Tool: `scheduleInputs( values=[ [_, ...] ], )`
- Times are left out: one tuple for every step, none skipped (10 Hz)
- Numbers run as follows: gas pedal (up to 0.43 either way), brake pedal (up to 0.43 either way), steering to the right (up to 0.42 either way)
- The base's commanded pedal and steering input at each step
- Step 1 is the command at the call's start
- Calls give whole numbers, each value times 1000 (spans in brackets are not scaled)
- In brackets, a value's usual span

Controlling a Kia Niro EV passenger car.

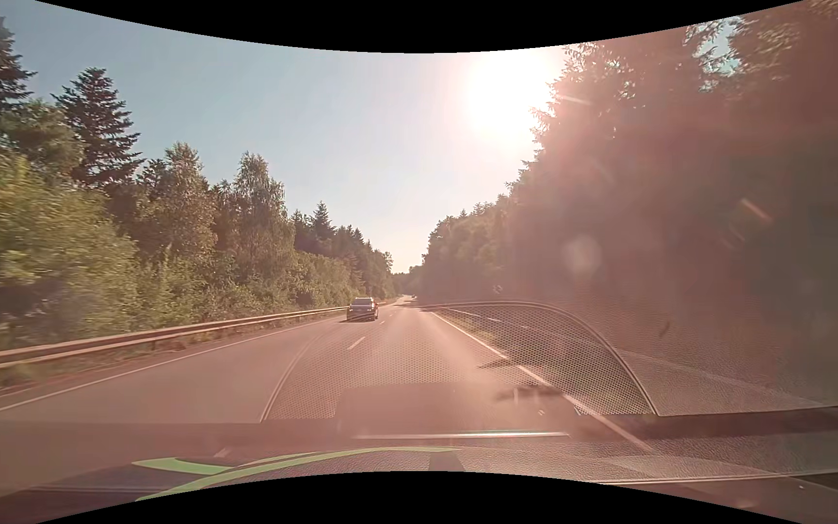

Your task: Follow the waypoints while adhering to traffic rules and regulations

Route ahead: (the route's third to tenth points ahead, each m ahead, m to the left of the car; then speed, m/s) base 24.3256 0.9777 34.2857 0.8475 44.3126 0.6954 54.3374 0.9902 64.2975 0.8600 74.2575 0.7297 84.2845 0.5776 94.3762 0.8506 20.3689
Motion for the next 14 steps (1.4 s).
scheduleInputs(
  values=[
    [118,0,2],
    [118,0,2],
    [118,0,2],
    [118,0,1],
    [110,0,-1],
    [110,0,-3],
    [110,0,-4],
    [110,0,-4],
    [110,0,-3],
    [110,0,-4],
    [110,0,-4],
    [110,0,-4],
    [110,0,-3],
    [110,0,-4]
  ],
)
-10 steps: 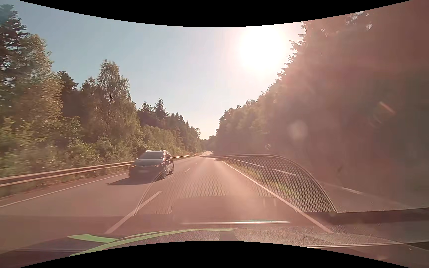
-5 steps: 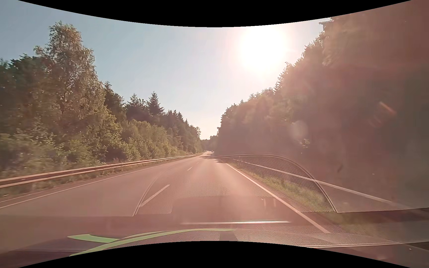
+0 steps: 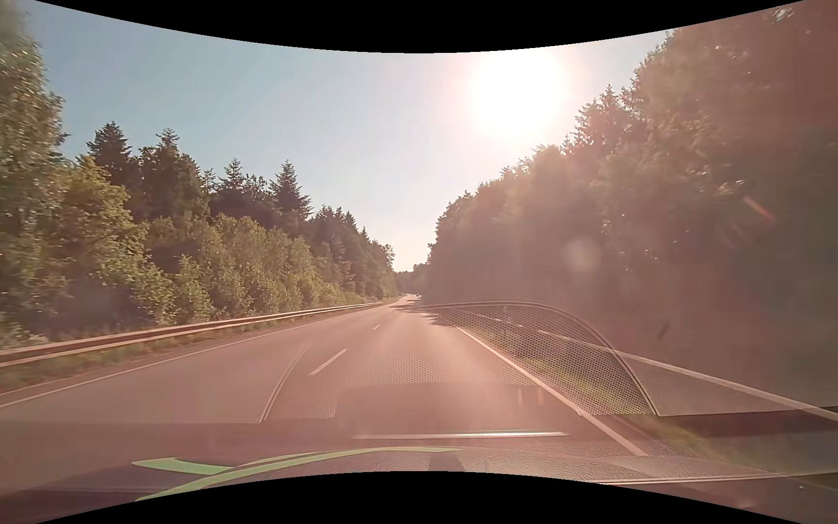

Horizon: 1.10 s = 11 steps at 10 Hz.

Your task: Follow the waypoints while adhering to traffic rules and regulations

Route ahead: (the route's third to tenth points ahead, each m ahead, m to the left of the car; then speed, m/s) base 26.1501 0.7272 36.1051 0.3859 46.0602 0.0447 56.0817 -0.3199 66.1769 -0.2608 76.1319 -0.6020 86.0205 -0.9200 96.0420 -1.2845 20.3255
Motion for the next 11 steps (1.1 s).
scheduleInputs(
  values=[
    [110,0,-3],
    [110,0,-4],
    [110,0,-4],
    [110,0,-3],
    [110,0,-4],
    [110,0,-4],
    [110,0,-1],
    [110,0,1],
    [110,0,1],
    [110,0,1],
    [98,0,3]
  ],
)
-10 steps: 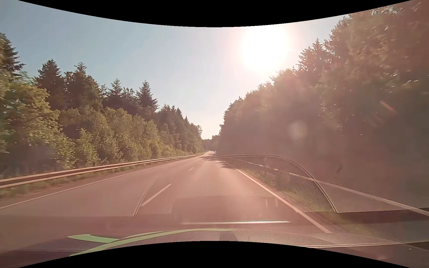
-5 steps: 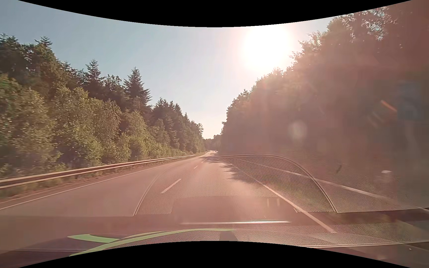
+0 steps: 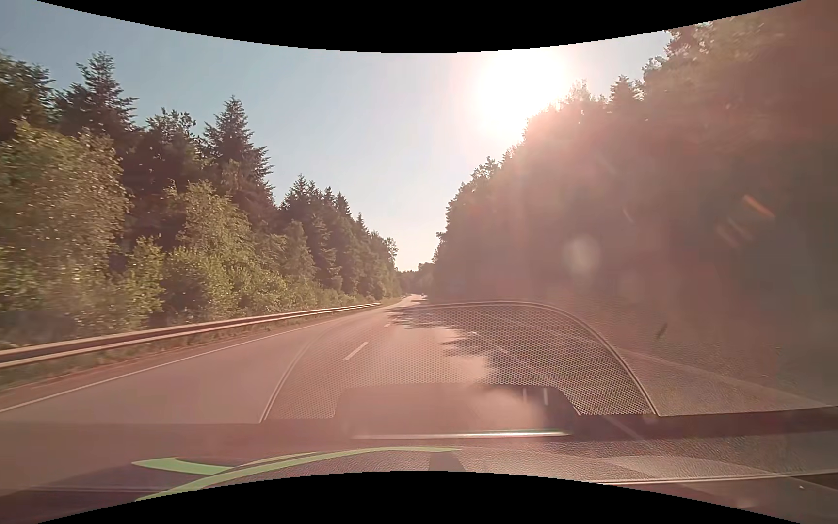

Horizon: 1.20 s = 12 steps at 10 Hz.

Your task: Follow the waypoints while adhering to traffic rules and regulations

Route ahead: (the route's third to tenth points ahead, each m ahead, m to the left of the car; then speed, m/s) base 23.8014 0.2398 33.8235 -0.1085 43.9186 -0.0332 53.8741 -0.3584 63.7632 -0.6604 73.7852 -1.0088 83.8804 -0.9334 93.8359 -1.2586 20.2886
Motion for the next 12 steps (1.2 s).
scheduleInputs(
  values=[
    [98,0,5],
    [87,0,8],
    [0,0,9],
    [0,0,9],
    [0,0,9],
    [0,0,7],
    [0,0,6],
    [0,0,6],
    [0,0,6],
    [0,0,6],
    [0,0,6],
    [0,0,6]
  ],
)
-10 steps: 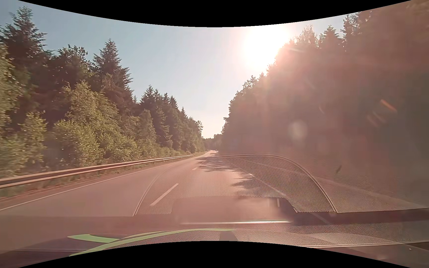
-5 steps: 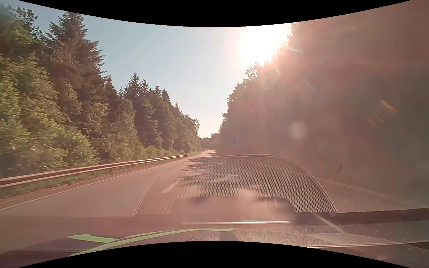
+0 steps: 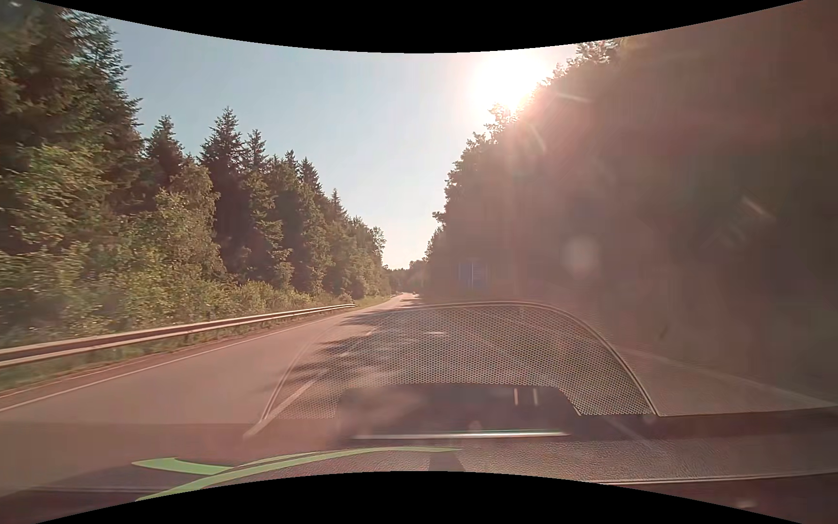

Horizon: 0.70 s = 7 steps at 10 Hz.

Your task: Follow the waypoints while adhering to traffic rules and regulations

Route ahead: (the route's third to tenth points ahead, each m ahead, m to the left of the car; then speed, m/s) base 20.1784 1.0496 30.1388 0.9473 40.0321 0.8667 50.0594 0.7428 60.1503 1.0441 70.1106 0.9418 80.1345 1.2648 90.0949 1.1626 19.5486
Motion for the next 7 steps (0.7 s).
scheduleInputs(
  values=[
    [0,0,6],
    [0,0,6],
    [0,0,5],
    [0,0,5],
    [0,0,4],
    [0,0,0],
    [0,0,-3]
  ],
)
